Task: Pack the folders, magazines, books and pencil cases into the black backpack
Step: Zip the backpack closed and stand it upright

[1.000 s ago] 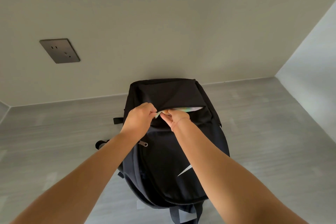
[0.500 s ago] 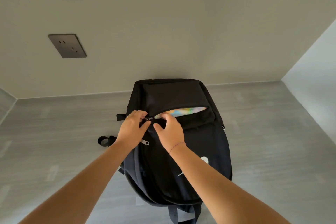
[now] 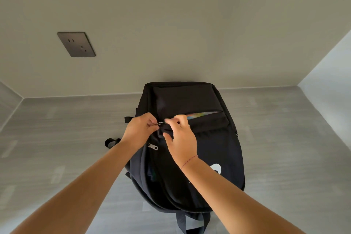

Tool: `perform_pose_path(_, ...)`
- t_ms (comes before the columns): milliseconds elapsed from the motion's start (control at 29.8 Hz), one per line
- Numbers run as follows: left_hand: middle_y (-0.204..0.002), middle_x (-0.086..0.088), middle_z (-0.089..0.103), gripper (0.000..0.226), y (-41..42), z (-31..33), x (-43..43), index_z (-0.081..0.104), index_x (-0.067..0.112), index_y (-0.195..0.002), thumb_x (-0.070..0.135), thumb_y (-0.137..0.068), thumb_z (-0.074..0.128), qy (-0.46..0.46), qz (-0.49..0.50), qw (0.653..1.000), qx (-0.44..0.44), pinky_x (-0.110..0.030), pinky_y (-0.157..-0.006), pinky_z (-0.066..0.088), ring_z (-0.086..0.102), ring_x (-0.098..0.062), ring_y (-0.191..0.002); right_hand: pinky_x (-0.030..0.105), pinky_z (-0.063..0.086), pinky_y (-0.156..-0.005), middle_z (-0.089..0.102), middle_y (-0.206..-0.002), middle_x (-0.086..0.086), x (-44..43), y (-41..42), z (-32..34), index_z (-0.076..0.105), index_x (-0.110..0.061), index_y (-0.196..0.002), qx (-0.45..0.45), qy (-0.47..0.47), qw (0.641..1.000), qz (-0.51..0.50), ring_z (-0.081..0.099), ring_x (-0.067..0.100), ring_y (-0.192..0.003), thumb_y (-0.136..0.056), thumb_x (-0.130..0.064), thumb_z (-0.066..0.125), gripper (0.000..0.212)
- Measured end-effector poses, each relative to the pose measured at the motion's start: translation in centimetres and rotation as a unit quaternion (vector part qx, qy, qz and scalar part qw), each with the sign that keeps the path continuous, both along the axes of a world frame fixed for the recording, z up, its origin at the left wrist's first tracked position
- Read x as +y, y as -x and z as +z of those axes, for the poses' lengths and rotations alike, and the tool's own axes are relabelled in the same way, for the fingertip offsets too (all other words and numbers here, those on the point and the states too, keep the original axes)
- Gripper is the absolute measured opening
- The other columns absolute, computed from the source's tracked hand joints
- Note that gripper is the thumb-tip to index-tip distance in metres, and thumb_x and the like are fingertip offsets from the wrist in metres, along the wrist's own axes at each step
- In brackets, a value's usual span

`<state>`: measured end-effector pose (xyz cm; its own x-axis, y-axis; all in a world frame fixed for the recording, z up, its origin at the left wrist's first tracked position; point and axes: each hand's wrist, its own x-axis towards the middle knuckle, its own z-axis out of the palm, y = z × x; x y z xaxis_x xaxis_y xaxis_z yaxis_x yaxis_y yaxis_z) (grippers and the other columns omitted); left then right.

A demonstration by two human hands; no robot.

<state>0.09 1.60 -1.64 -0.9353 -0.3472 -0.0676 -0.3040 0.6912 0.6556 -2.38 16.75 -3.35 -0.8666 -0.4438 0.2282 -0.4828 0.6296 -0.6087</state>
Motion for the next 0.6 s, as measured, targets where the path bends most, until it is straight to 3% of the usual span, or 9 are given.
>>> perform_pose_path(134, -0.081, 0.007, 0.067, 0.008, 0.1, 1.0, 0.4, 0.07, 0.018, -0.089, 0.014, -0.086, 0.064, -0.024, 0.031, 0.997, 0.068, -0.011, -0.068, 0.043, 0.059, -0.003, -0.077, 0.03, 0.051, -0.087, 0.055, -0.112, 0.004, -1.7, 1.3, 0.0, 0.059, -0.015, -0.125, -0.004, -0.001, 1.0, 0.02, 0.056, 0.02, -0.103, -0.085, -0.025, 0.065, 0.041)
perform_pose_path(269, -0.091, 0.006, 0.067, 0.021, 0.0, 1.1, 0.9, 0.064, 0.018, -0.111, 0.02, -0.091, 0.058, -0.028, 0.039, 0.995, 0.087, -0.007, -0.067, 0.041, 0.06, -0.004, -0.079, 0.028, 0.053, -0.077, 0.062, -0.099, 0.004, -3.2, 1.8, -0.1, 0.068, -0.012, -0.109, -0.008, 0.023, 1.0, -0.004, 0.061, 0.018, -0.089, -0.087, -0.025, 0.064, 0.026)
perform_pose_path(403, -0.104, 0.001, 0.068, 0.025, -0.4, 0.0, 0.9, 0.057, 0.019, -0.12, 0.02, -0.096, 0.047, -0.027, 0.027, 0.995, 0.089, -0.027, -0.075, 0.053, 0.064, -0.015, -0.089, 0.023, 0.055, -0.075, 0.068, -0.096, 0.004, -3.1, 1.9, -0.2, 0.07, -0.009, -0.105, -0.049, 0.07, 0.996, -0.038, 0.066, 0.015, -0.082, -0.091, -0.021, 0.059, 0.021)
perform_pose_path(504, -0.112, 0.005, 0.06, 0.032, -0.8, -1.3, 1.2, 0.058, 0.021, -0.117, 0.015, -0.087, 0.062, 0.006, -0.007, 0.998, 0.064, -0.027, -0.087, 0.049, 0.054, -0.008, -0.1, 0.018, 0.054, -0.072, 0.071, -0.088, 0.001, -2.6, 1.8, 0.1, 0.071, -0.012, -0.099, -0.101, 0.119, 0.986, -0.065, 0.065, 0.009, -0.077, -0.09, -0.022, 0.06, 0.017)
perform_pose_path(605, -0.105, 0.009, 0.058, 0.033, -0.5, -1.8, 2.2, 0.059, 0.021, -0.112, 0.018, -0.081, 0.07, 0.006, 0.02, 0.998, 0.066, -0.022, -0.081, 0.045, 0.053, -0.006, -0.095, 0.017, 0.053, -0.07, 0.07, -0.082, -0.002, -2.5, 2.1, 0.6, 0.071, -0.014, -0.095, -0.163, 0.147, 0.972, -0.08, 0.064, 0.007, -0.075, -0.088, -0.022, 0.062, 0.014)
